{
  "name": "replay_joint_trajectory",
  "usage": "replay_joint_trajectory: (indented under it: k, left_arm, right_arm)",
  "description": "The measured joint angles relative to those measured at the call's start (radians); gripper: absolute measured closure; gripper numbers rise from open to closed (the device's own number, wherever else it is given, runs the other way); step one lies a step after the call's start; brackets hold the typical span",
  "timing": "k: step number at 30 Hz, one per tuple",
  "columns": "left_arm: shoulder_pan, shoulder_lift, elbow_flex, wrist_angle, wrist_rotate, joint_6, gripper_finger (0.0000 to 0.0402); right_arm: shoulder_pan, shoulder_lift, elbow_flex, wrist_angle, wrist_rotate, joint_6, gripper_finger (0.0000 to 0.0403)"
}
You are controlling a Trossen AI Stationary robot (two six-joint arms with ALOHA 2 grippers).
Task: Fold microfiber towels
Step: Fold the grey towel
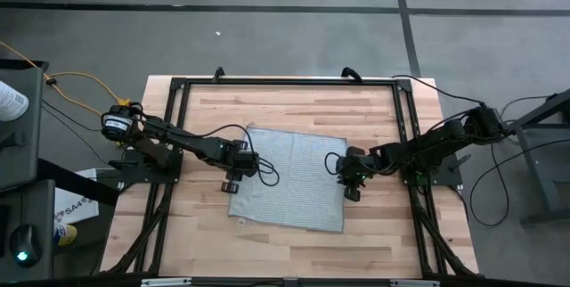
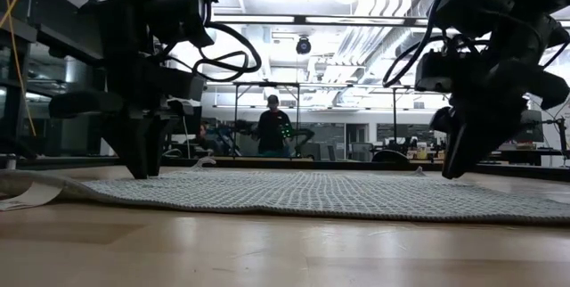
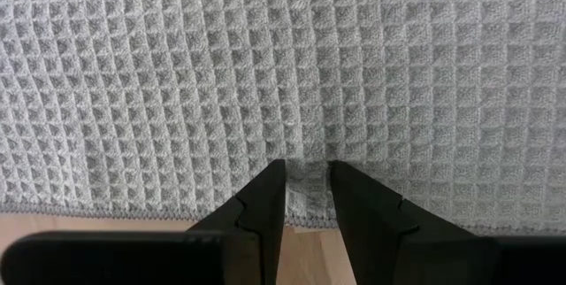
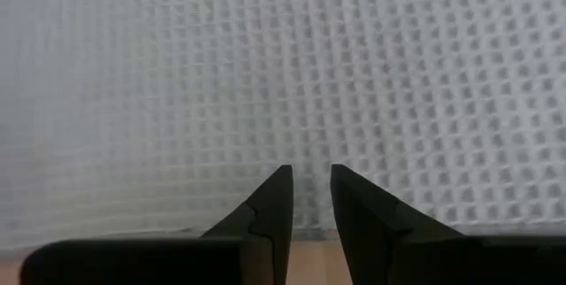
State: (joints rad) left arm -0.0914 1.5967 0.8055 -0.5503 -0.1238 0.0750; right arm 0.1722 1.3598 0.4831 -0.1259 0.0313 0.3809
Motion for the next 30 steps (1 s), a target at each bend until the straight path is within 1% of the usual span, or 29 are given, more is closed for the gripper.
replay_joint_trajectory:
  k: [2, 11, 15, 30]
  left_arm:
    - [0.0, 0.0, 0.0, 0.0, 0.0, 0.0, 0.0302]
    - [0.0, 0.001, 0.0, 0.002, 0.0, -0.004, 0.0302]
    - [0.0, 0.001, -0.001, 0.002, 0.001, -0.005, 0.0302]
    - [0.0, 0.001, -0.001, 0.002, 0.016, -0.028, 0.0302]
  right_arm:
    - [0.0, 0.0, 0.0, 0.0, 0.014, -0.019, 0.033]
    - [0.01, 0.0, 0.0, -0.049, 0.014, -0.019, 0.033]
    - [0.021, 0.0, 0.0, -0.042, -0.01, -0.017, 0.033]
    - [0.057, 0.0, 0.0, 0.005, -0.008, 0.015, 0.033]
